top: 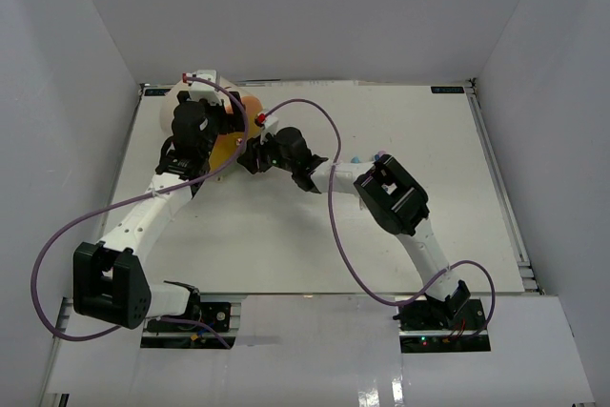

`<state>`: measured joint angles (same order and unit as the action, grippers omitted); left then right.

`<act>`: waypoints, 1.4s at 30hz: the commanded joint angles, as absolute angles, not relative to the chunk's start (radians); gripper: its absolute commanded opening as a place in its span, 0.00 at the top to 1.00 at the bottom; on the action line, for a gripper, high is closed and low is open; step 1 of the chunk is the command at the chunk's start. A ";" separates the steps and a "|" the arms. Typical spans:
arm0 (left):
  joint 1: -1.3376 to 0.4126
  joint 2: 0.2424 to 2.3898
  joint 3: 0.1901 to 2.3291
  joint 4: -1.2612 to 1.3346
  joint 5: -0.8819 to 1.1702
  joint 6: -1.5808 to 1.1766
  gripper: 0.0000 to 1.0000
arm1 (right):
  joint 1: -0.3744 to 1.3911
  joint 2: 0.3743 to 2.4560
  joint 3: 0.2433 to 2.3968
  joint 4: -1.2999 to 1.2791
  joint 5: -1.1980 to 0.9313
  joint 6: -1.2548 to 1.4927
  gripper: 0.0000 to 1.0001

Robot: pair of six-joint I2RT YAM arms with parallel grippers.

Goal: Sort the stationery into containers
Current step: Open the drawer in the storage box.

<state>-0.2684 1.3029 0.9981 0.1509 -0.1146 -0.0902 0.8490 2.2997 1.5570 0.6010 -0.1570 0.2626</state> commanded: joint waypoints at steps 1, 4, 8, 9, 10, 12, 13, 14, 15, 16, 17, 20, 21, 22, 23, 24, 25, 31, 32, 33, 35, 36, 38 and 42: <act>-0.270 1.319 1.022 0.097 -0.078 -0.117 0.02 | 0.856 2.324 1.594 0.629 -0.112 0.279 0.48; -0.270 1.318 1.022 0.095 -0.078 -0.117 0.02 | 0.857 2.329 1.597 0.631 -0.106 0.281 0.48; -0.270 1.319 1.023 0.092 -0.064 -0.123 0.02 | 0.857 2.336 1.603 0.629 -0.109 0.285 0.48; -0.270 1.319 1.025 0.094 -0.064 -0.123 0.02 | 0.857 2.339 1.605 0.630 -0.110 0.284 0.48; -0.270 1.319 1.025 0.094 -0.064 -0.124 0.02 | 0.859 2.341 1.605 0.630 -0.110 0.284 0.49; -0.270 1.319 1.025 0.094 -0.063 -0.126 0.02 | 0.859 2.342 1.606 0.638 -0.109 0.285 0.52; -0.270 1.321 1.023 0.094 -0.061 -0.126 0.02 | 0.861 2.345 1.606 0.640 -0.107 0.285 0.53; -0.270 1.321 1.023 0.094 -0.058 -0.127 0.02 | 0.861 2.345 1.608 0.643 -0.109 0.285 0.54; -0.270 1.321 1.023 0.094 -0.057 -0.127 0.02 | 0.861 2.348 1.609 0.643 -0.110 0.287 0.54; -0.270 1.321 1.025 0.094 -0.055 -0.127 0.02 | 0.861 2.350 1.615 0.641 -0.110 0.287 0.54; -0.270 1.322 1.023 0.092 -0.055 -0.130 0.02 | 0.861 2.352 1.617 0.641 -0.110 0.288 0.55; -0.270 1.322 1.022 0.094 -0.049 -0.132 0.02 | 0.862 2.355 1.623 0.646 -0.107 0.291 0.58; -0.270 1.324 1.023 0.094 -0.045 -0.133 0.02 | 0.864 2.356 1.624 0.650 -0.103 0.294 0.58; -0.270 1.324 1.025 0.094 -0.041 -0.133 0.02 | 0.862 2.356 1.628 0.652 -0.101 0.295 0.58; -0.270 1.325 1.026 0.092 -0.041 -0.133 0.02 | 0.862 2.358 1.635 0.650 -0.101 0.296 0.58; -0.270 1.325 1.026 0.094 -0.041 -0.133 0.02 | 0.864 2.364 1.640 0.646 -0.097 0.296 0.58; -0.270 1.325 1.025 0.094 -0.041 -0.133 0.02 | 0.864 2.365 1.644 0.643 -0.095 0.298 0.59; -0.270 1.325 1.025 0.092 -0.038 -0.135 0.02 | 0.864 2.364 1.640 0.652 -0.083 0.298 0.74; -0.270 1.325 1.026 0.091 -0.038 -0.137 0.02 | 0.864 2.362 1.640 0.650 -0.084 0.298 0.77; -0.271 1.327 1.026 0.089 -0.038 -0.137 0.02 | 0.864 2.361 1.635 0.650 -0.084 0.298 0.80; -0.270 1.327 1.026 0.091 -0.040 -0.135 0.02 | 0.864 2.350 1.626 0.650 -0.084 0.298 0.87; -0.270 1.327 1.026 0.089 -0.040 -0.137 0.02 | 0.864 2.344 1.617 0.650 -0.084 0.296 0.90; -0.270 1.328 1.026 0.091 -0.040 -0.137 0.02 | 0.864 2.317 1.576 0.661 -0.084 0.295 0.92; -0.270 1.330 1.023 0.091 -0.043 -0.137 0.02 | 0.864 2.254 1.470 0.690 -0.086 0.287 0.92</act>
